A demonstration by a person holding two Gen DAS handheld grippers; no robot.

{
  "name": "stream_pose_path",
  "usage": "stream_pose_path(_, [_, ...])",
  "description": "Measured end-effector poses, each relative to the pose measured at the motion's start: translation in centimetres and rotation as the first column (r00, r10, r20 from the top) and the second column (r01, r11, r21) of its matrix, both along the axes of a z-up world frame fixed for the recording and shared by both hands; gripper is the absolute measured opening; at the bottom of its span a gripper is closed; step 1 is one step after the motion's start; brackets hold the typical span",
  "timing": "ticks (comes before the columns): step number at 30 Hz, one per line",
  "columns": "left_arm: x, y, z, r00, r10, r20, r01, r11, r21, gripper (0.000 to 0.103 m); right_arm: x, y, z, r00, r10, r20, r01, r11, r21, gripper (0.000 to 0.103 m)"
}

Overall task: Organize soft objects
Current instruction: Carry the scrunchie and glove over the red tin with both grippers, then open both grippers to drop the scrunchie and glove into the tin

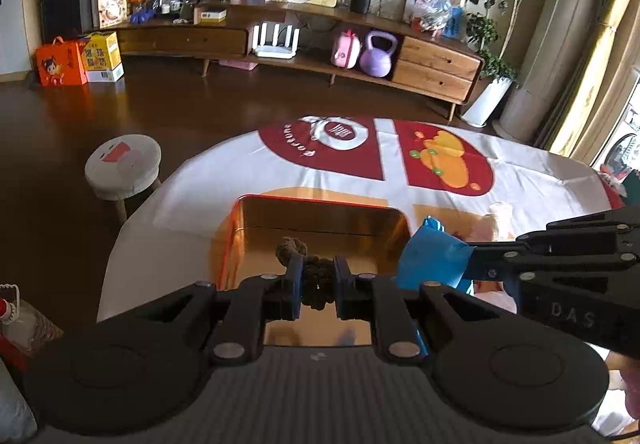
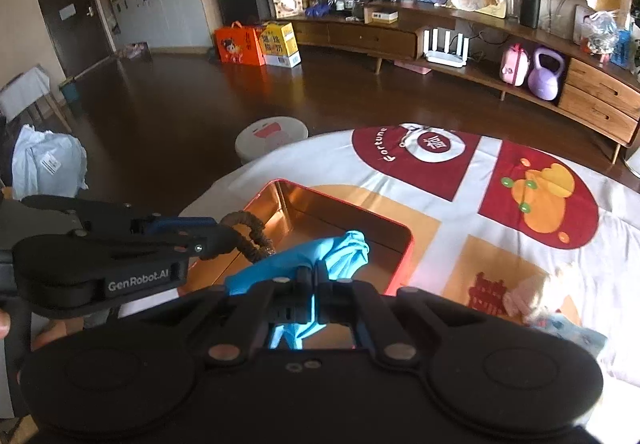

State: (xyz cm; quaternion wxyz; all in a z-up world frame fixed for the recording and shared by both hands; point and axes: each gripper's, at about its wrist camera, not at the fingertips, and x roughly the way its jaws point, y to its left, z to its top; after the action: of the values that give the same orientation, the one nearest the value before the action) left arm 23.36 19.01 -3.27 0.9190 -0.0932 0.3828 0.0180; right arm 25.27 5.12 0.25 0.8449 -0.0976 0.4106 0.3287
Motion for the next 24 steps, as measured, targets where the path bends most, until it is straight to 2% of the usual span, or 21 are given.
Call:
stream_pose_path(11, [3.8, 1.9, -4.2, 0.997, -0.013, -0.076, 0.01, 0.999, -0.038, 0.015, 2.7, 3.2, -4.8, 0.998, 0.038, -0.057, -0.042, 0.996, -0.074, 0.001])
stream_pose_path(20, [6.3, 1.8, -7.1, 0.989, -0.049, -0.139, 0.041, 0.997, -0.062, 0.015, 3.2, 4.2, -8.3, 0.992, 0.081, -0.097, -0.094, 0.986, -0.139, 0.003])
stream_pose_path(24, [6.8, 1.7, -8.0, 0.985, -0.06, -0.162, 0.05, 0.997, -0.067, 0.015, 2.9, 4.7, -9.1, 0.992, 0.089, -0.088, -0.103, 0.979, -0.176, 0.003])
